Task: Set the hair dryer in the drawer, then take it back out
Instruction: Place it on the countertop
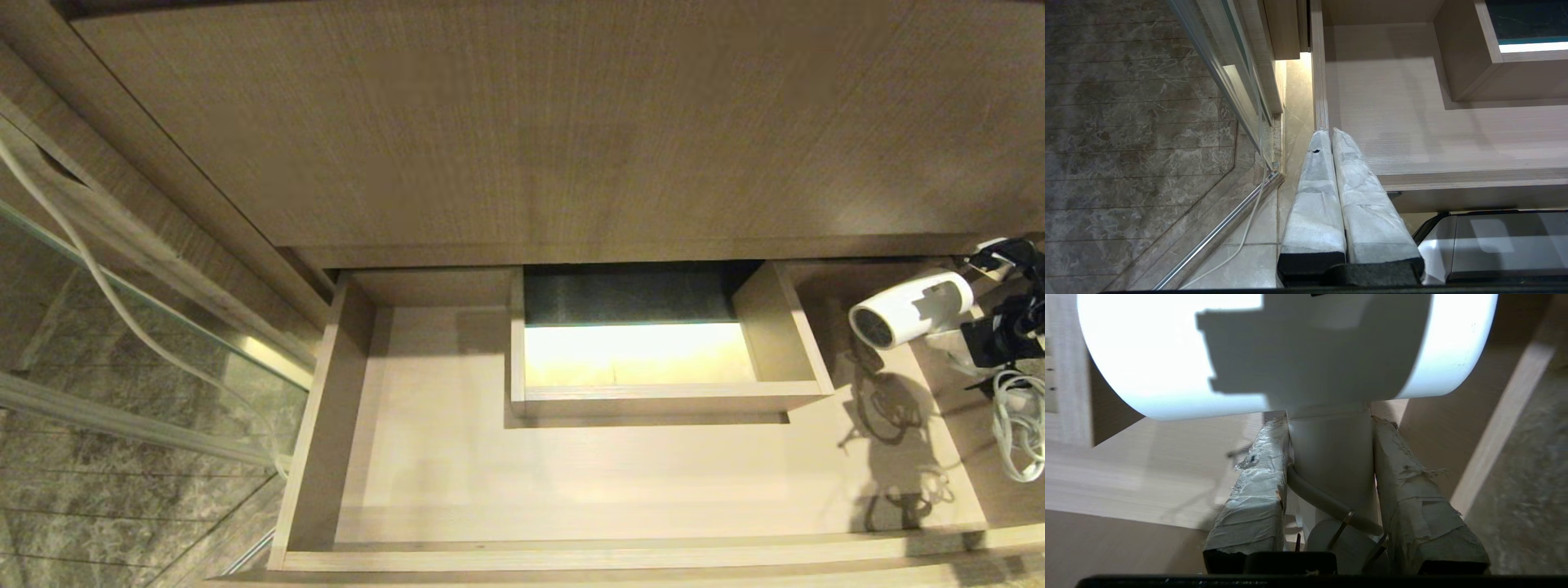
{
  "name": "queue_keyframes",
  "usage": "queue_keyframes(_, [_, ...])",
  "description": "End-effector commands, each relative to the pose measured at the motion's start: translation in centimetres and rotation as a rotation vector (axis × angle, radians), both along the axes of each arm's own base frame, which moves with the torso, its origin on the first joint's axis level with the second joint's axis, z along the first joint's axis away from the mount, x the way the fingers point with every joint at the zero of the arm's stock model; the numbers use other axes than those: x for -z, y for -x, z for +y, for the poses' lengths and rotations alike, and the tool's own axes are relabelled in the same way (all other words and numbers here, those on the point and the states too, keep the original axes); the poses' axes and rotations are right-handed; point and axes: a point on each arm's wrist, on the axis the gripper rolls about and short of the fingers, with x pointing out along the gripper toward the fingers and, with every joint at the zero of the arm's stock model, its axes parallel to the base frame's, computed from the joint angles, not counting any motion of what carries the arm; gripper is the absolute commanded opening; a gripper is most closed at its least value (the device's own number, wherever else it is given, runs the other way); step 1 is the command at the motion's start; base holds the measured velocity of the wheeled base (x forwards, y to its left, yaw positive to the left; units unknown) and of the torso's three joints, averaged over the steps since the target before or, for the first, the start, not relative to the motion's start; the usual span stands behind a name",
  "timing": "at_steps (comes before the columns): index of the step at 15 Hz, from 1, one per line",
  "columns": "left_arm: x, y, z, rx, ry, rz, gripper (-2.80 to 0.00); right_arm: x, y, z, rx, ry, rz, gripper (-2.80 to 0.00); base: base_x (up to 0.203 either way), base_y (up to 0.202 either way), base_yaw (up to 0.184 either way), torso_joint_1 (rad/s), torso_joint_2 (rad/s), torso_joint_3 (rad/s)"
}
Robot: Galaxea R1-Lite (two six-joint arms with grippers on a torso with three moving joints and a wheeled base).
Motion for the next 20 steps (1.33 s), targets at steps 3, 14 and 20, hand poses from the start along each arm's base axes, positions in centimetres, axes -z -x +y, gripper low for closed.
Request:
queue_keyframes(3, [0.0,0.0,0.0,0.0,0.001,0.0,-2.8,-2.7,2.4,1.3,-0.004,0.041,-0.059,-2.8,0.0,0.0,0.0,0.0,0.0,0.0])
queue_keyframes(14, [0.0,0.0,0.0,0.0,0.001,0.0,-2.8,-4.3,8.2,3.4,0.031,0.023,-0.027,-2.8,0.0,0.0,0.0,0.0,0.0,0.0])
queue_keyframes(20, [0.0,0.0,0.0,0.0,0.001,0.002,-2.8,-5.9,11.4,5.1,0.037,0.053,-0.065,-2.8,0.0,0.0,0.0,0.0,0.0,0.0])
